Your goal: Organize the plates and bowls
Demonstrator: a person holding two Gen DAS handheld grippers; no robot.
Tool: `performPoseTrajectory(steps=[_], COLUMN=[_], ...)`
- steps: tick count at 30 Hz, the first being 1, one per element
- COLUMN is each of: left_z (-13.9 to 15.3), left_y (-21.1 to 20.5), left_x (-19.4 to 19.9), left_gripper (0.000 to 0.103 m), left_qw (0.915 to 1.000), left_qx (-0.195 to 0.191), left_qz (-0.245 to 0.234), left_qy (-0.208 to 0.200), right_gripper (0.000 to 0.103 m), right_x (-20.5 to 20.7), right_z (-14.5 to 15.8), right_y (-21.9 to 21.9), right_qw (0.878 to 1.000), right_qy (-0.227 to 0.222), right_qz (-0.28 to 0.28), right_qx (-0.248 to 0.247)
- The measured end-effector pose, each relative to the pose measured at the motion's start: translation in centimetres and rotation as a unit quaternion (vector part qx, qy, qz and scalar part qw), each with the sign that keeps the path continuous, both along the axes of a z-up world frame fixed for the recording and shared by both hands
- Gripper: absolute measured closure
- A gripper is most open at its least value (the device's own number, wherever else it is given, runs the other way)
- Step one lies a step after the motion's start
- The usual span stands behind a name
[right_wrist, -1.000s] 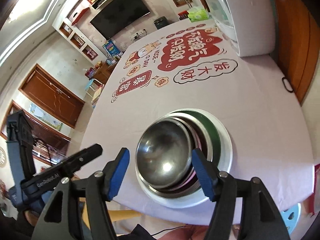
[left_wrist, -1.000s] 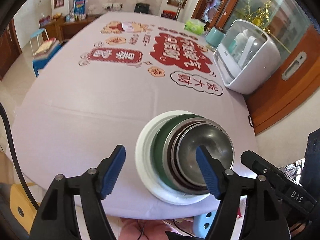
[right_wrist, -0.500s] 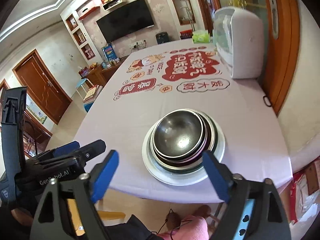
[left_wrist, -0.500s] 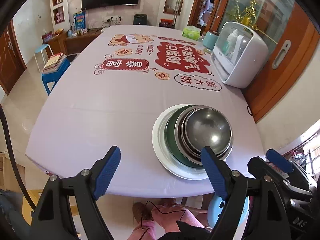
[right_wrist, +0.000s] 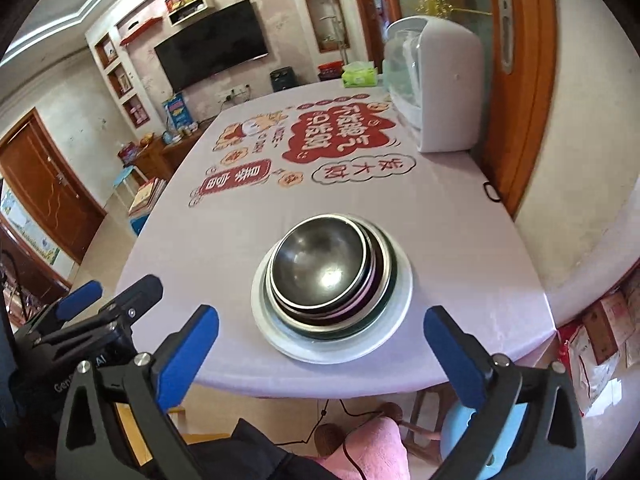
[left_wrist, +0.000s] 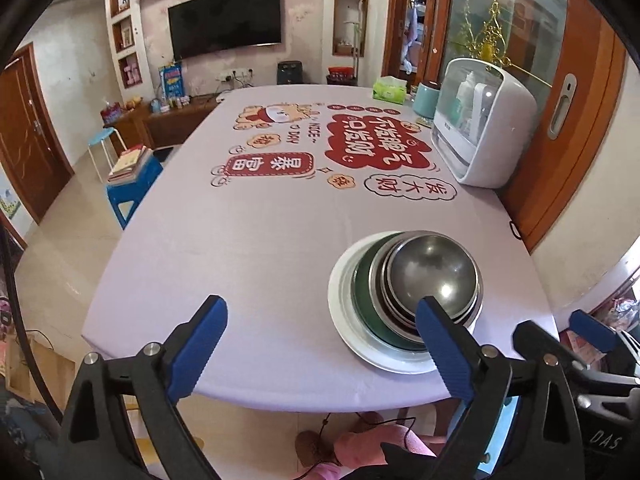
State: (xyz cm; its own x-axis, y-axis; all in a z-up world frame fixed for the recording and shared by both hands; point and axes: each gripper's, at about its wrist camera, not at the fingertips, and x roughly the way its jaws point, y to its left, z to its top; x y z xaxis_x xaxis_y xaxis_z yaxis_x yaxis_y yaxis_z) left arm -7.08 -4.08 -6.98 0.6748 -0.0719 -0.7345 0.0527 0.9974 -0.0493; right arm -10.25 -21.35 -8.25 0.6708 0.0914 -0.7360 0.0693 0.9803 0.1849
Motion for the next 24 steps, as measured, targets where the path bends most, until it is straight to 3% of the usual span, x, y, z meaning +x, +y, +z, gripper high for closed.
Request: performPoseTrajectory(steps=[1, 7, 24], left_z=[0.1, 0.5, 1.5], left_y=[0.1, 1.0, 1.1], left_x=[-0.1, -0.4, -1.0], left_gripper=[0.001, 0.001, 0.001], left_qw=[1.0000, 0.9992, 0.9988], left_qx=[0.002, 0.002, 0.011], left_qz=[0.006, 0.036, 0.023], left_qy=[-0.002, -0.015, -0.042], right_gripper=[0.000, 0.000, 0.000], right_x=[-0.2, -0.5, -0.7], right_z=[0.1, 0.9, 1.2], right_y=[0.0, 0.6, 1.3], right_qw=[1.000, 1.000, 1.000], right_qy=[-0.004, -0.015, -0.021], right_qz=[-0.003, -0.008, -0.009], right_qx=[-0.001, -0.020, -0.019])
